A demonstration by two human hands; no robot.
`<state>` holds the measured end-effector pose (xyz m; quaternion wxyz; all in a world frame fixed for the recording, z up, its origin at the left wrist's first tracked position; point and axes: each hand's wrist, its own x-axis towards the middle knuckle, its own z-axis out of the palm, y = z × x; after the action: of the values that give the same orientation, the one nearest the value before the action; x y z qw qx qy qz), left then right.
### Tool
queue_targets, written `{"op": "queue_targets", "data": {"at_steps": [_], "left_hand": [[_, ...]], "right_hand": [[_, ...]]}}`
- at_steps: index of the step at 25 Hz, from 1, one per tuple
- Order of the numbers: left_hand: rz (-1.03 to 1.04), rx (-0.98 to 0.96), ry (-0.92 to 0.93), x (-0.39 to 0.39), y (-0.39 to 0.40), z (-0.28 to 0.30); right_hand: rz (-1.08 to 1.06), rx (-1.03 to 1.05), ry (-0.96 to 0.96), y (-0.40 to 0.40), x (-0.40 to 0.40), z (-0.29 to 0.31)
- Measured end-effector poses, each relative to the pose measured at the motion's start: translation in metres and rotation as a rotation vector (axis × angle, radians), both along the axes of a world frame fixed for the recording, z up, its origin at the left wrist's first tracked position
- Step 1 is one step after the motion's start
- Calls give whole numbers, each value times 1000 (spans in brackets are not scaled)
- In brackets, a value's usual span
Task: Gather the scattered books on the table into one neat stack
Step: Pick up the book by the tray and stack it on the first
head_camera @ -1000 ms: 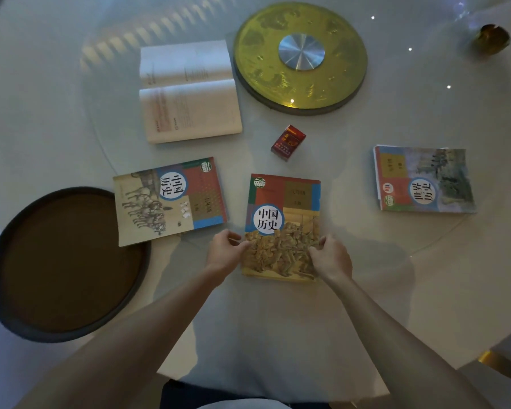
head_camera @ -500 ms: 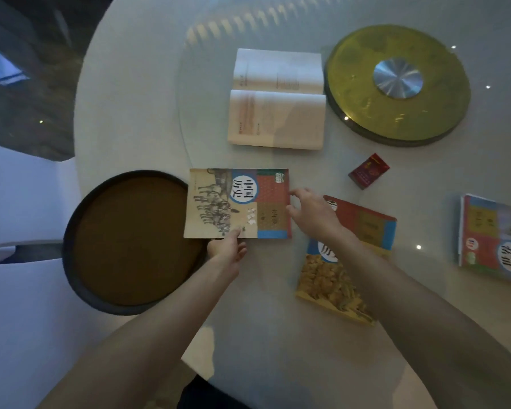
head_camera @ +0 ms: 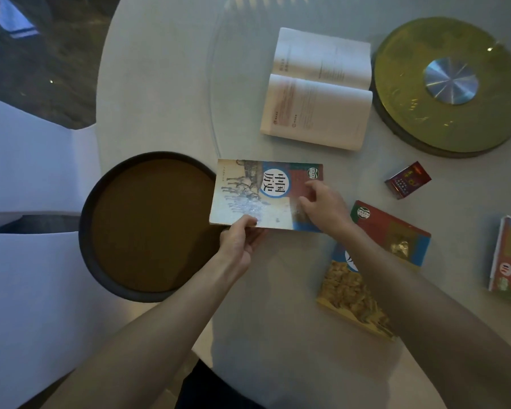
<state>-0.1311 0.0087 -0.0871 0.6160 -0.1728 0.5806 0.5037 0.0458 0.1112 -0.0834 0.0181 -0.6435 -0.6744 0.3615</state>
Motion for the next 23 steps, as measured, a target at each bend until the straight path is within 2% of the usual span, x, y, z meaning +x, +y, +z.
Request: {"op": "queue_targets", "data": {"at_steps": [2, 5, 6, 8, 11, 13, 16, 18, 20, 21, 23], "left_hand": [[-26, 98, -68, 4, 5, 10], [-7, 205, -166, 17, 11, 22], [0, 210, -186, 24, 14, 25], [-16, 212, -217, 39, 16, 31], [-127, 231, -228, 63, 10, 36], [-222, 240, -212, 77, 1, 36], [-402, 271, -191, 87, -19, 35], [-602, 254, -55, 88, -30, 30], [-807, 185, 200, 86, -38, 19], [-843, 138, 297, 84, -40, 14], [-733, 50, 368, 79, -37, 5]], "right_hand": [[-102, 132, 29, -19, 7, 6], [-370, 326, 16, -54, 14, 17], [-474, 284, 62, -65, 16, 22], [-669, 60, 220, -81, 19, 28], [-886, -293, 728, -89, 21, 33], [-969, -311, 946, -88, 25, 30], [-1153, -277, 948, -86, 39, 32], [-1183, -262, 918, -87, 54, 39], [-1190, -251, 931, -90, 73, 46], [-1193, -243, 935, -92, 84, 50], [-1195, -206, 925, -97, 107, 57]]}}
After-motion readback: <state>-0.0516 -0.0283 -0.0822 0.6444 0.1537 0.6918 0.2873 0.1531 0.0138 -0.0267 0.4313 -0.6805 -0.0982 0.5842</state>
